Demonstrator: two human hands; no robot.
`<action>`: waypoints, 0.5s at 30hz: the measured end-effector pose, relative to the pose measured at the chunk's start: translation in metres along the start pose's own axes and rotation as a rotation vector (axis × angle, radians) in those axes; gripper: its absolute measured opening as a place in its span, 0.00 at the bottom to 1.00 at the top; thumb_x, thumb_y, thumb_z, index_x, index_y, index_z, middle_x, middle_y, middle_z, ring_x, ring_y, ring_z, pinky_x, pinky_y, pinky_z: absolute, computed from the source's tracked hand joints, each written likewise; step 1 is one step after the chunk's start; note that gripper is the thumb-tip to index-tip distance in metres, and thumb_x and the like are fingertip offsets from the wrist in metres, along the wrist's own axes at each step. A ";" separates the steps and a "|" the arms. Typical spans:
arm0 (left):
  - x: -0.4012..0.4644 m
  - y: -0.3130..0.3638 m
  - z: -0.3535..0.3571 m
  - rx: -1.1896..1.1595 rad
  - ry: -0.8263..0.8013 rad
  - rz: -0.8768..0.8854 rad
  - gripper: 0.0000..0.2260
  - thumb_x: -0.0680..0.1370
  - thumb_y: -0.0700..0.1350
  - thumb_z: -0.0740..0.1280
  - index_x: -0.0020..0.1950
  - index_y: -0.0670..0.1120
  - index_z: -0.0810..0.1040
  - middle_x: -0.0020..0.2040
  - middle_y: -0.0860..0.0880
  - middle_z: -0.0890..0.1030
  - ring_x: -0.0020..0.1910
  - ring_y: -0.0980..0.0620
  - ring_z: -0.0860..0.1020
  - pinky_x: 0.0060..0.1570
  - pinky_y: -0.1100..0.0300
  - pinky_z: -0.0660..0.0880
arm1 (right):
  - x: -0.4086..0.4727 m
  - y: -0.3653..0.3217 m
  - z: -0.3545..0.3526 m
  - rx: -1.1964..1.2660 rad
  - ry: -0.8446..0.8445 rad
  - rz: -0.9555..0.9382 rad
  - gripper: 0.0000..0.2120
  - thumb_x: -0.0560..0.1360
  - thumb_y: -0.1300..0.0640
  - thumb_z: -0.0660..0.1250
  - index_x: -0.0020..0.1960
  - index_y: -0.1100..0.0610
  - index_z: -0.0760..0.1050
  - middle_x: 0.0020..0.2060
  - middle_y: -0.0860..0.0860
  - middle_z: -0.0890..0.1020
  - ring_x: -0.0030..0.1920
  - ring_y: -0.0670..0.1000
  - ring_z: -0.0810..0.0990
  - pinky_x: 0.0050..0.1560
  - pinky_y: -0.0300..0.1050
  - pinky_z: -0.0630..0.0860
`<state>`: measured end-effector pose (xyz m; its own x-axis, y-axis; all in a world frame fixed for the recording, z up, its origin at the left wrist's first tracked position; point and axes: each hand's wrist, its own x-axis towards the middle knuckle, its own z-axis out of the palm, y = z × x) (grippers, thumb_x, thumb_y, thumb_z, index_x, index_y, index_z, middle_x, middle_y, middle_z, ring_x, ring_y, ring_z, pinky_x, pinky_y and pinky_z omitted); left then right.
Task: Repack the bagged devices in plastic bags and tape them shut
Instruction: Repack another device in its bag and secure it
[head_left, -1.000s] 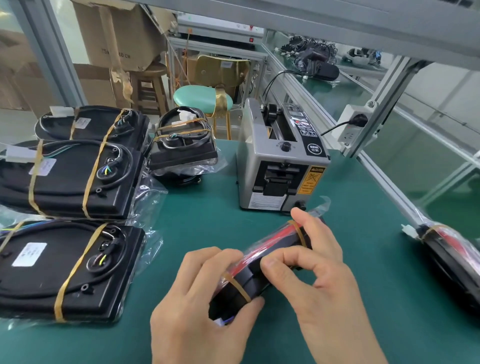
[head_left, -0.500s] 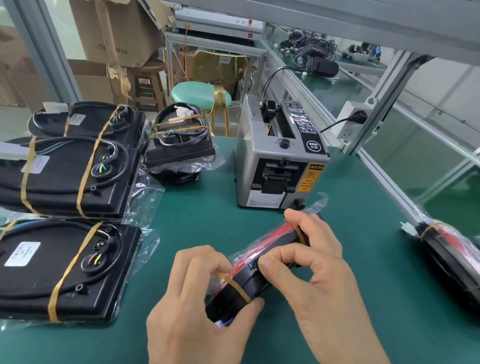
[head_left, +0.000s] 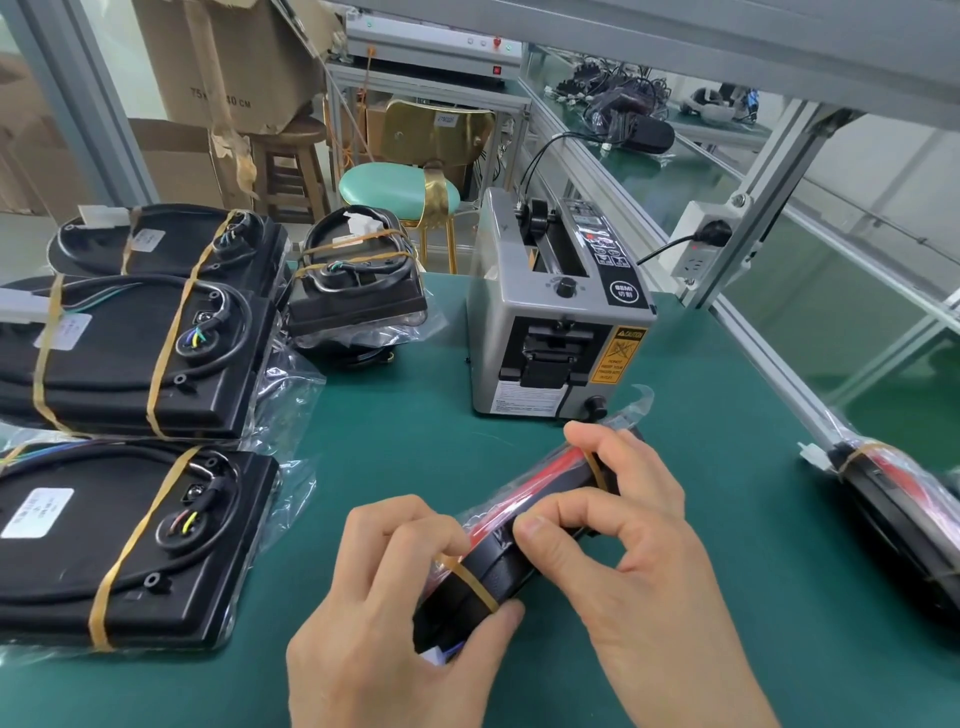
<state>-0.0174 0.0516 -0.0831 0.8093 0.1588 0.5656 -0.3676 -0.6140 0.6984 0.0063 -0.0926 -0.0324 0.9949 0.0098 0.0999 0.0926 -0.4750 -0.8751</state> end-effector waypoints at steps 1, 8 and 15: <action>-0.003 0.002 0.003 -0.018 0.037 -0.033 0.18 0.59 0.54 0.75 0.45 0.57 0.74 0.45 0.57 0.75 0.43 0.64 0.74 0.37 0.72 0.72 | 0.000 0.000 0.000 -0.005 0.000 -0.002 0.02 0.62 0.46 0.71 0.36 0.39 0.81 0.59 0.22 0.67 0.68 0.26 0.53 0.69 0.39 0.50; 0.001 0.014 0.006 0.038 0.061 -0.033 0.15 0.61 0.56 0.71 0.44 0.58 0.72 0.46 0.58 0.73 0.40 0.67 0.73 0.35 0.70 0.72 | 0.001 0.000 0.001 -0.017 0.005 -0.018 0.03 0.64 0.48 0.72 0.36 0.40 0.81 0.58 0.21 0.66 0.68 0.27 0.53 0.69 0.39 0.51; 0.001 0.014 0.007 0.061 0.080 -0.022 0.14 0.61 0.56 0.71 0.43 0.58 0.72 0.45 0.58 0.73 0.40 0.67 0.73 0.34 0.68 0.72 | 0.002 -0.001 -0.001 0.019 -0.026 0.000 0.02 0.63 0.47 0.71 0.35 0.39 0.81 0.61 0.26 0.69 0.69 0.28 0.53 0.72 0.43 0.51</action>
<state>-0.0186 0.0373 -0.0759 0.7767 0.2324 0.5854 -0.3200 -0.6550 0.6846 0.0079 -0.0933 -0.0309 0.9956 0.0333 0.0880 0.0935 -0.4581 -0.8840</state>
